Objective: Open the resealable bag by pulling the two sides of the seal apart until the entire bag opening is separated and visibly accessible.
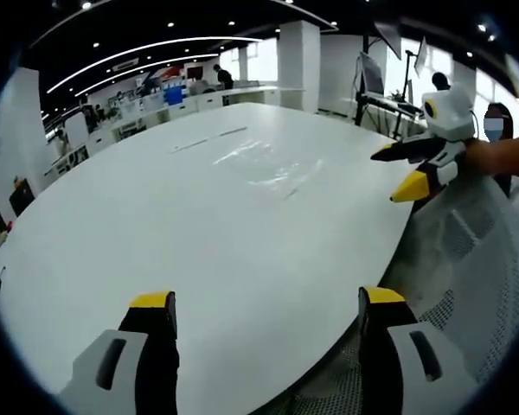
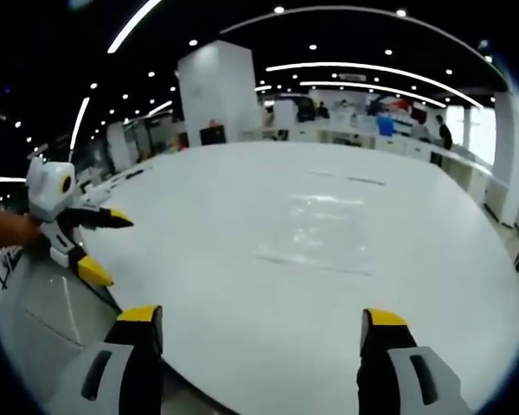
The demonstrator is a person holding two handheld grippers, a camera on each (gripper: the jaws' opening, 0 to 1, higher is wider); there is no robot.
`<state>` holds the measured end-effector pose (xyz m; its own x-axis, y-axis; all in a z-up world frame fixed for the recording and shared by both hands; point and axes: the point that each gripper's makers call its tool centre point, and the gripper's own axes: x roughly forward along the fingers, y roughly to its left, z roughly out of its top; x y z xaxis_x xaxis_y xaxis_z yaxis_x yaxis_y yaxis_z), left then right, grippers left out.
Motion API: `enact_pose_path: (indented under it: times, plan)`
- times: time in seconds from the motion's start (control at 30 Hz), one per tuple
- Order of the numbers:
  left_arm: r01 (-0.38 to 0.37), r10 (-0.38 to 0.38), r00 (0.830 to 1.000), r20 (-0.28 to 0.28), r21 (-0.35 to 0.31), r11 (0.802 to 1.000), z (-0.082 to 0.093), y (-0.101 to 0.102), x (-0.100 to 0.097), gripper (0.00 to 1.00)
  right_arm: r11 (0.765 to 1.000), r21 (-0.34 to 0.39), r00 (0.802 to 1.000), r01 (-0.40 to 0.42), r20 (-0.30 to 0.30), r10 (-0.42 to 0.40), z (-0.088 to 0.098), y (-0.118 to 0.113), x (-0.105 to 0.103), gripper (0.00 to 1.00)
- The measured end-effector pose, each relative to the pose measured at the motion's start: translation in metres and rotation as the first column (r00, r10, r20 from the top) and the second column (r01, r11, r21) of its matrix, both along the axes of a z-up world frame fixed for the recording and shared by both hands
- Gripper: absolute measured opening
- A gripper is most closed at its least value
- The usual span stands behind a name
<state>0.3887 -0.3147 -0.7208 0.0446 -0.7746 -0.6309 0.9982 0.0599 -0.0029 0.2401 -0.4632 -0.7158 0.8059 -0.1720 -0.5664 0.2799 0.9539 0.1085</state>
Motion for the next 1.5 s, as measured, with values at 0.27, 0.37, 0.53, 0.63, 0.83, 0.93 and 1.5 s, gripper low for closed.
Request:
enact_pose_path:
  times: [0.27,0.37,0.53,0.63,0.83,0.93,1.5]
  plan:
    - [-0.007,0.007,1.0,-0.007,0.001,1.0,0.0,0.001,0.001,0.85,0.999,0.033,1.0,-0.006,0.007,0.006,0.001,0.003,0.002,0.97]
    - [-0.006,0.006,1.0,-0.01,0.003,1.0,0.001,0.001,0.0,0.85,1.0,0.026,1.0,-0.015,0.022,0.015,0.004,0.002,0.002,0.96]
    - [-0.023,0.023,1.0,-0.021,-0.007,1.0,0.004,-0.001,0.003,0.86,0.999,0.027,0.999,-0.024,0.046,0.023,0.006,-0.005,0.003,0.95]
    - [-0.032,0.031,0.999,-0.023,-0.013,0.999,0.007,-0.001,0.005,0.86,0.999,0.018,0.998,-0.044,0.044,0.043,0.006,-0.011,0.006,0.95]
    - [-0.038,0.038,0.999,-0.021,-0.011,0.999,0.009,0.0,0.006,0.86,0.995,0.007,0.995,-0.098,0.028,0.098,0.004,-0.016,0.012,0.94]
    - [-0.032,0.032,0.999,-0.016,-0.013,0.999,0.012,0.0,0.006,0.86,0.99,-0.003,0.99,-0.141,0.017,0.141,0.001,-0.015,0.014,0.92]
    - [-0.048,0.049,0.999,0.008,-0.047,0.998,0.031,0.0,0.015,0.83,0.957,-0.036,0.957,-0.289,-0.038,0.288,-0.015,-0.038,0.043,0.82]
